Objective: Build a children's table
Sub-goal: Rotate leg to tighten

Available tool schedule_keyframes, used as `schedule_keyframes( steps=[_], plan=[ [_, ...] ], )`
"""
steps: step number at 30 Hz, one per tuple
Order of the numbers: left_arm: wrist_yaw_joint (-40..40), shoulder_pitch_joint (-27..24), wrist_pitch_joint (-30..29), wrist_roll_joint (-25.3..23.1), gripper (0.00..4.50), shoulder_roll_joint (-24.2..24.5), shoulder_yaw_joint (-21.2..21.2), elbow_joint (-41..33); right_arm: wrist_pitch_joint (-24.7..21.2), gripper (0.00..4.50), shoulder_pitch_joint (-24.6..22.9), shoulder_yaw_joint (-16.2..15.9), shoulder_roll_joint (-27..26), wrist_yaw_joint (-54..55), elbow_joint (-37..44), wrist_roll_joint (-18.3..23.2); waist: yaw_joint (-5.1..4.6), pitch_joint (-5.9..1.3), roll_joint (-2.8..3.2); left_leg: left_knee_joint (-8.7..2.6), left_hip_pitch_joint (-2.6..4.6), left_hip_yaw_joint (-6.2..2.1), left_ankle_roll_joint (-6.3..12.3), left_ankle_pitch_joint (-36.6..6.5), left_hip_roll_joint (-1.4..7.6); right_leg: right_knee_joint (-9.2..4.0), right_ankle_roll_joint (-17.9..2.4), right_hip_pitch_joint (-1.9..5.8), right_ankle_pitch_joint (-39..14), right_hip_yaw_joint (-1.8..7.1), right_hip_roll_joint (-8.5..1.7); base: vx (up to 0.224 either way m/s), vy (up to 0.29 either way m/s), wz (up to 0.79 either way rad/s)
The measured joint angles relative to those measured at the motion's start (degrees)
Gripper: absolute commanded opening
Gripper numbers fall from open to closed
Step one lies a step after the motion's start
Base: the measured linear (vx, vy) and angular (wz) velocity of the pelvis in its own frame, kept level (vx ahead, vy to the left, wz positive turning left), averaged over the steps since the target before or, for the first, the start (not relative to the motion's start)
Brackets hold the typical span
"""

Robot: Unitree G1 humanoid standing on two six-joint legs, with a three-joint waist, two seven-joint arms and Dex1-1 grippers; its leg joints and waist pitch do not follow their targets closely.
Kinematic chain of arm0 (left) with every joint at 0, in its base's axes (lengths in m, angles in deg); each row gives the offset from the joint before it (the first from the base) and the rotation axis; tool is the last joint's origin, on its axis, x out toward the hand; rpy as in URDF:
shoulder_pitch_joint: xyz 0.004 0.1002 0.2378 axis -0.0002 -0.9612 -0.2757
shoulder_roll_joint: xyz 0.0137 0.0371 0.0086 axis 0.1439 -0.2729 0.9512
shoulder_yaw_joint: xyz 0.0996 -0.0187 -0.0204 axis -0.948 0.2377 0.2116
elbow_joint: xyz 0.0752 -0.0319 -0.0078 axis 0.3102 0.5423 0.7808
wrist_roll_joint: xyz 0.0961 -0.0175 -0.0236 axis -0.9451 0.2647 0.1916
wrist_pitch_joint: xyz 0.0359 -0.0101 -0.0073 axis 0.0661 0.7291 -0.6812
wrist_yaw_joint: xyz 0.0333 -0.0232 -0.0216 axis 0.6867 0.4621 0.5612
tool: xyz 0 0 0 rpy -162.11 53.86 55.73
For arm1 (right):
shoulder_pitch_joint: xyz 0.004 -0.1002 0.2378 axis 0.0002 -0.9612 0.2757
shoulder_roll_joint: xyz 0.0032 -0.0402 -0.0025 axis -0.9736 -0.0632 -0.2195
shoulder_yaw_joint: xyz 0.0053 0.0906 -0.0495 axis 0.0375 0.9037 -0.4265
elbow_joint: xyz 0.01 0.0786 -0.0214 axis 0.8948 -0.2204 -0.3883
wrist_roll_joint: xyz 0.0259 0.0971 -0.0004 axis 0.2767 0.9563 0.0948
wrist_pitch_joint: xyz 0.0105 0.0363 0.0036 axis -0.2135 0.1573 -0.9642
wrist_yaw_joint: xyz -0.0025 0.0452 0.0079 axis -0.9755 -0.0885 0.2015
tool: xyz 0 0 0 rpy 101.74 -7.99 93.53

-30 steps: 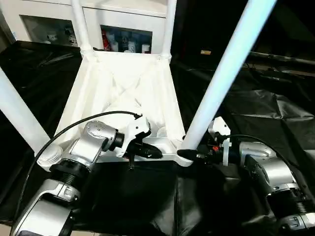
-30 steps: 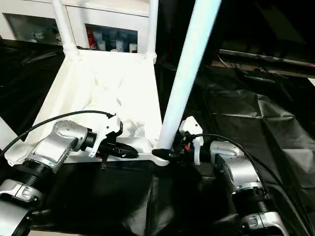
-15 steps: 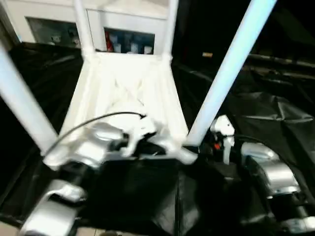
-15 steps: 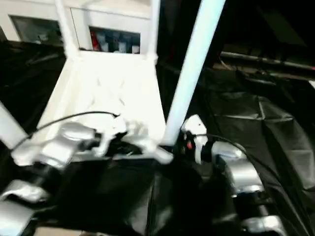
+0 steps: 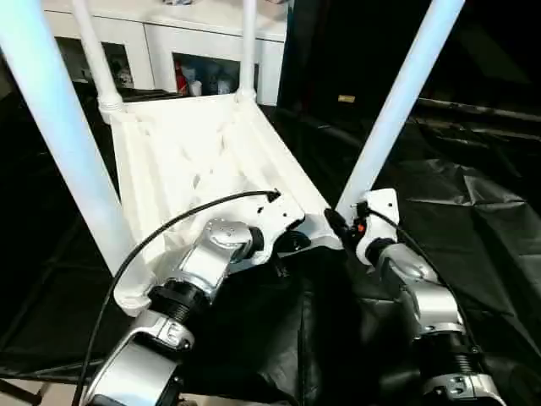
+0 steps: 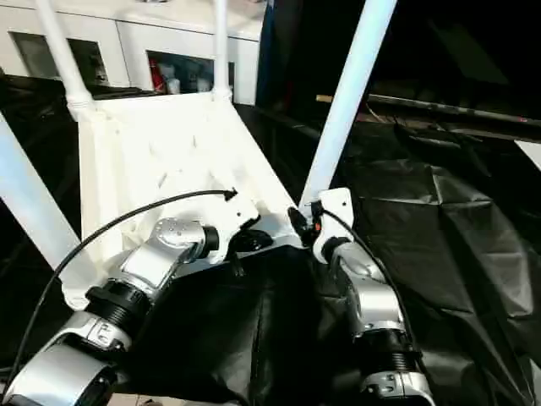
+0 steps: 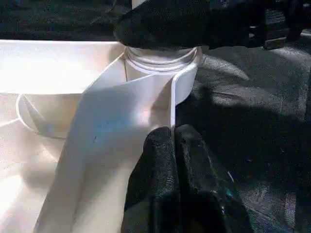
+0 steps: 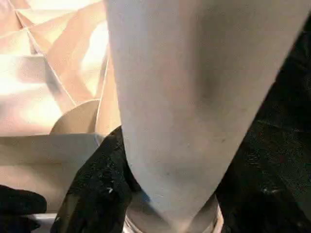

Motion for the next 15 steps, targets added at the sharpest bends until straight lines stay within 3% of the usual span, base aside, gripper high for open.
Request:
schedule_keyframes(
  steps=[5,7,15],
  plan=[
    [3.9,0.6,0.5,0.5,0.00,2.6,-0.5,-0.2,1.1,2.68,0.1,-1.8,3.9,-8.4,-0.2,0.4,-0.10,0.09,0.10,-0.17,-0.04,-0.02,0.00,0.0,0.02,0.00,0.0,-0.12,0.0,-0.04,0.04,0.000,0.000,0.00],
    [7.7,0.7,0.7,1.3,0.00,4.8,-0.7,-0.9,0.7,2.68,0.1,-3.4,8.1,-15.9,0.4,2.1,-0.16,0.16,0.13,-0.22,-0.09,-0.02,0.00,0.0,0.04,0.03,0.1,-0.16,0.0,-0.06,0.06,0.000,0.000,0.00],
    [21.5,0.6,2.2,3.9,0.00,12.9,-1.4,-3.3,-0.3,2.68,0.0,-7.6,16.6,-35.9,3.0,5.0,-0.03,0.29,-0.06,-0.41,-0.14,0.04,0.32,0.2,0.13,0.09,-0.3,-0.38,-0.1,-0.06,0.18,0.000,0.000,0.00]
  ],
)
